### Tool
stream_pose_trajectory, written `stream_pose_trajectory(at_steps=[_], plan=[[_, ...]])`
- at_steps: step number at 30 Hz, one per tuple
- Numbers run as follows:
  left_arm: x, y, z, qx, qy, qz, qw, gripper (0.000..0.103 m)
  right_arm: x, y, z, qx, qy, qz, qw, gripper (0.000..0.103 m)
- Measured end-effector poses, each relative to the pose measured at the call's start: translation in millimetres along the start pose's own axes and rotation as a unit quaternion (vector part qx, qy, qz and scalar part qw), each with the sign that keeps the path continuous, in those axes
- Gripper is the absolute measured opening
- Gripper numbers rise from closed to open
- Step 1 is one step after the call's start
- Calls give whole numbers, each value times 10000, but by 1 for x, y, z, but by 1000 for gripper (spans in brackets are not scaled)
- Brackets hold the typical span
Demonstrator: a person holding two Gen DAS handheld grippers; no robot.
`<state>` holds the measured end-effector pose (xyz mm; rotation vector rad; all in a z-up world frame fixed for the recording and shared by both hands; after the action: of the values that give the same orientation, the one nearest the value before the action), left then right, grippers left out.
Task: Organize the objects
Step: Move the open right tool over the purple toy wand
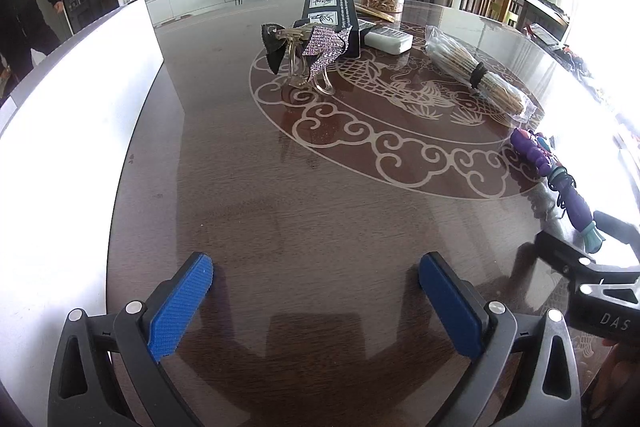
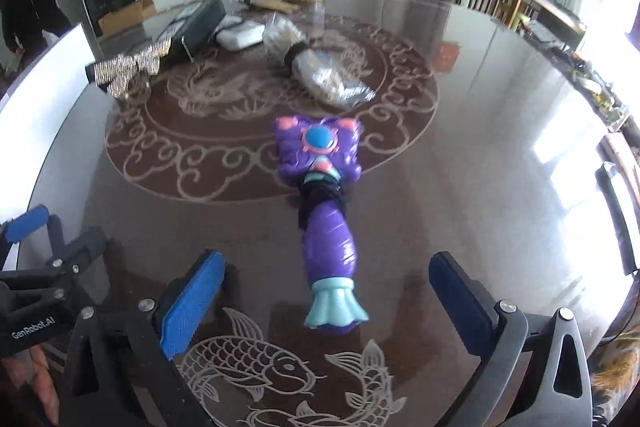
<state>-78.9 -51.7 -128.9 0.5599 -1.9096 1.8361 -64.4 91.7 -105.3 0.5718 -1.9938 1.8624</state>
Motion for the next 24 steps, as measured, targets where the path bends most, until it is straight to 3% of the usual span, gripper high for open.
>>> stream_pose_trajectory(at_steps=[24], plan=[[0,0,0,-3,3,1,10000,103,2,6,-2,13,191,-108,9998,103]])
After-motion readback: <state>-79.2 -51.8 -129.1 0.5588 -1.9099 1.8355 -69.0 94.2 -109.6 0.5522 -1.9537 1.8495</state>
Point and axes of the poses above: each gripper's, at about its wrist camera, not at the fingertips, and y roughly the way its jaws point, z to its left, x to its top, the point moved 5 cm from there along y, roughly the way its jaws point, and after that the axes turned 4 degrees about -y, right-handed, at the moved point
